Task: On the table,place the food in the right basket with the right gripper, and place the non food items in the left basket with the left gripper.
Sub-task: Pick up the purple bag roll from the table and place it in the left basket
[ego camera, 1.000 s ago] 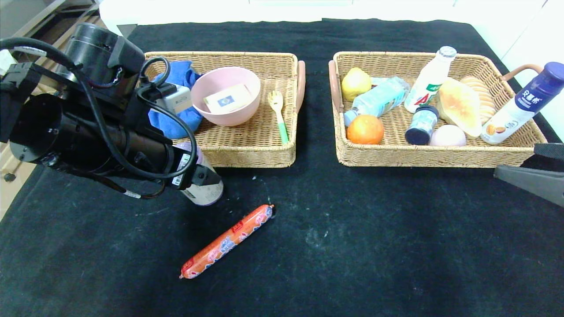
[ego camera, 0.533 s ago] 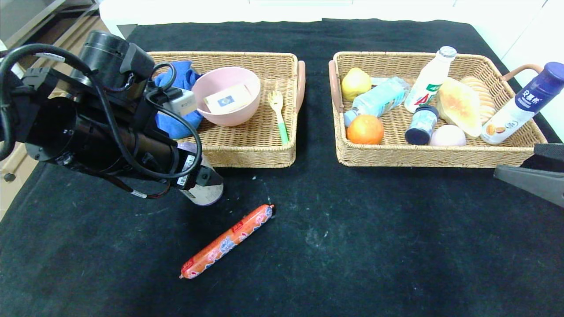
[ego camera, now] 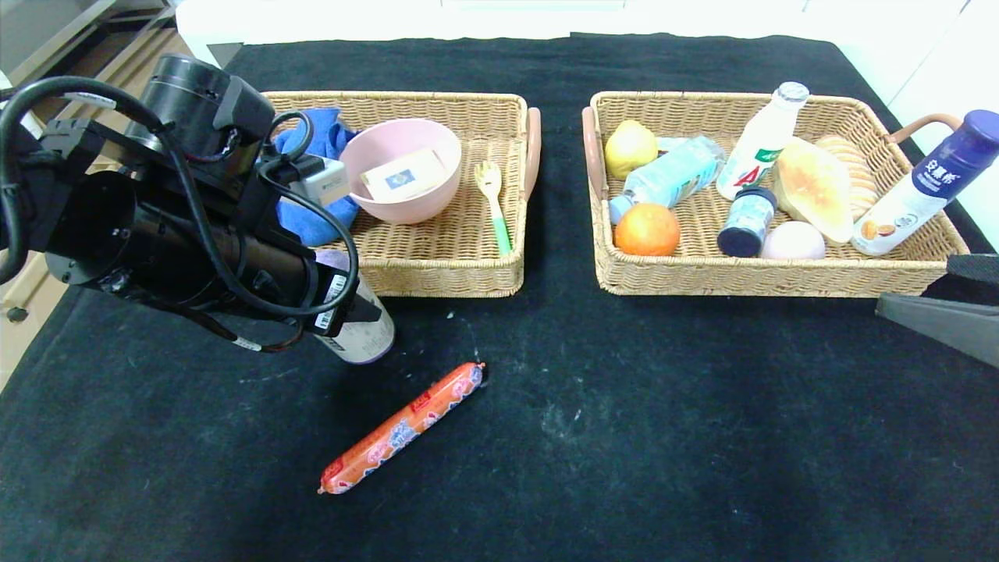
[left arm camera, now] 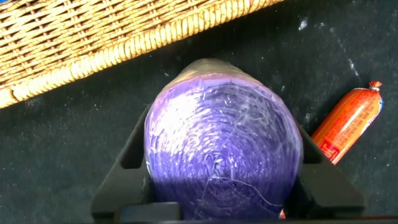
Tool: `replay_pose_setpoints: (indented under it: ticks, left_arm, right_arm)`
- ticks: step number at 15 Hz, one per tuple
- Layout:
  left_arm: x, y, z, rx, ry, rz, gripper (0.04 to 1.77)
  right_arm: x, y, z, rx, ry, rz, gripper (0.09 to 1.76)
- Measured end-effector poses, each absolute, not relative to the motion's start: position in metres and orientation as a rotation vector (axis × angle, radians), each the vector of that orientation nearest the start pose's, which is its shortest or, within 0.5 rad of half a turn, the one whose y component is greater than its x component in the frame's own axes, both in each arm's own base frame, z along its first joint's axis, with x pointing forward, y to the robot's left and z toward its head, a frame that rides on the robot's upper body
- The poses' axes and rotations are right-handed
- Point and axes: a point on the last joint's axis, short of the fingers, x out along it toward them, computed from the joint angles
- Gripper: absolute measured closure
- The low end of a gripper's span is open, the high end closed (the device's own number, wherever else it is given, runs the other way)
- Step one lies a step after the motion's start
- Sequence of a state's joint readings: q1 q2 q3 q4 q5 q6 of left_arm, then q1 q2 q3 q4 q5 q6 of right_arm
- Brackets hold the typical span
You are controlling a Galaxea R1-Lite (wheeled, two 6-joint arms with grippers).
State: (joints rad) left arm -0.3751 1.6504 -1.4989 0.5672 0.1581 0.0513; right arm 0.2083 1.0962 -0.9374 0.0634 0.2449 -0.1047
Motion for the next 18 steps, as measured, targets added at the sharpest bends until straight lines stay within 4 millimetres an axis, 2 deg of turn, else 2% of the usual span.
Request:
replay_pose_setpoints:
  ticks: [10, 18]
  left_arm:
    - [0.261, -0.101, 0.283, 0.24, 0.684, -0.232, 0.84]
    - [0.233, -0.105, 0.304, 0.255, 0.656, -0.282, 0.84]
  right_arm:
    - [0.142, 0.036, 0.292, -0.099, 0.197, 0.463, 0.14]
    - [0.142, 0.036, 0.291, -0.099, 0.2, 0.463, 0.14]
